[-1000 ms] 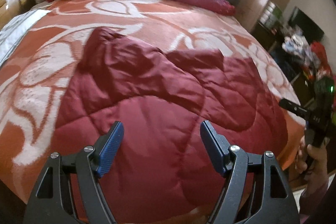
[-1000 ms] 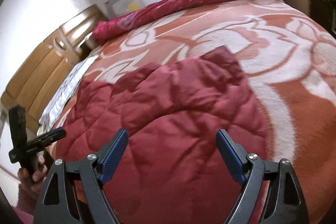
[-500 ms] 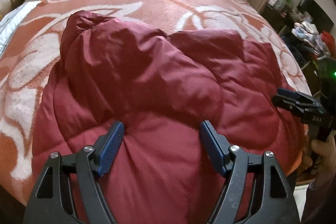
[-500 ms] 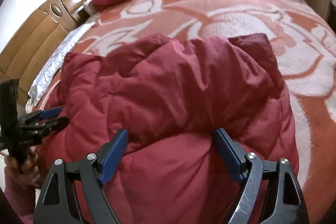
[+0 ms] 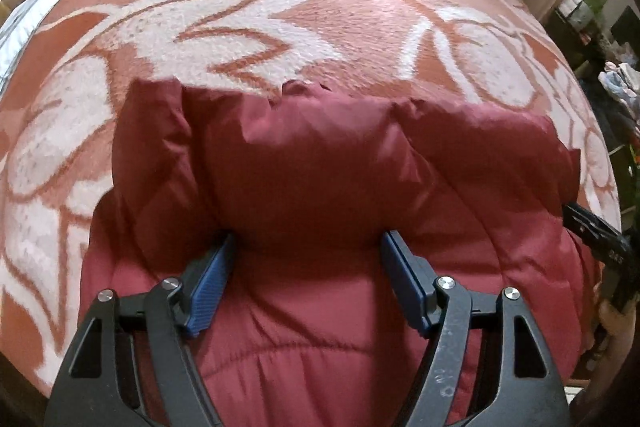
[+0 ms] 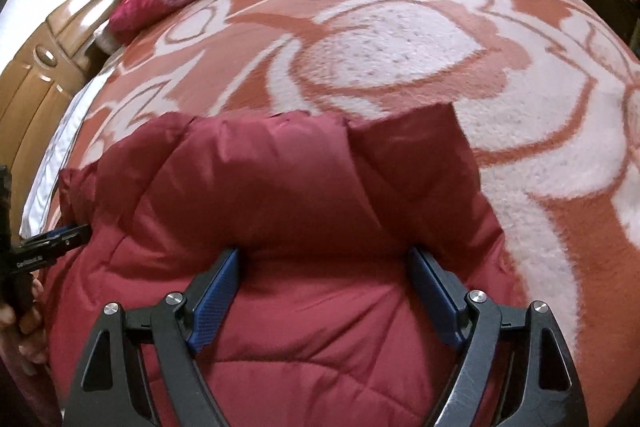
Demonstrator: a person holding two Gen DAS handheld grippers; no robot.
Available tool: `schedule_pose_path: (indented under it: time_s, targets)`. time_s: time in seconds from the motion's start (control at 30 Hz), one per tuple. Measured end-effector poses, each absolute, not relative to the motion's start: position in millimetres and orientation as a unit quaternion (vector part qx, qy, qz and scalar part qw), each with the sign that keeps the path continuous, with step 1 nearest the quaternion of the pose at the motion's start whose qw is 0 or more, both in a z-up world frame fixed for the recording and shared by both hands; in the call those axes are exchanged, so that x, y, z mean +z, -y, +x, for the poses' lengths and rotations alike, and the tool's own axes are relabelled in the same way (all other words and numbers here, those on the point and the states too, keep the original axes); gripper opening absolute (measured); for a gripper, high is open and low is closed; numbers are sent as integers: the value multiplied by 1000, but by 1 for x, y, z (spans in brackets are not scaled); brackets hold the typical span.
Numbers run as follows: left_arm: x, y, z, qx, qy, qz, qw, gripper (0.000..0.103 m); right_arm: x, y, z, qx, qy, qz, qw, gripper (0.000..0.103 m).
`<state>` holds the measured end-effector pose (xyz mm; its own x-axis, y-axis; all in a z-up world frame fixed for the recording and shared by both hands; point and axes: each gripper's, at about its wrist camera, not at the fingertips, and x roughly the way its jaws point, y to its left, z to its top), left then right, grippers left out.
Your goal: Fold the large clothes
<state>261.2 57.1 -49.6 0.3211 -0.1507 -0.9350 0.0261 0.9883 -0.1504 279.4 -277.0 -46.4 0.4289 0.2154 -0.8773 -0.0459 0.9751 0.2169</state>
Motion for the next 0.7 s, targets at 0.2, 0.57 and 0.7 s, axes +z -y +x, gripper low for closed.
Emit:
schedule_pose_path:
  time_s: [0.2, 0.57, 0.7]
  targets:
    - [-59, -67, 285, -44, -584, -80, 806, 76, -51, 287, 288, 70, -531, 100, 839, 84]
    - [-13, -78, 234, -70, -537, -113, 833, 71, -59, 296, 286, 55, -525, 113, 842, 84]
    - [3, -63, 190, -103, -519, -88, 844, 71, -60, 299, 285, 51, -521, 119, 844, 84]
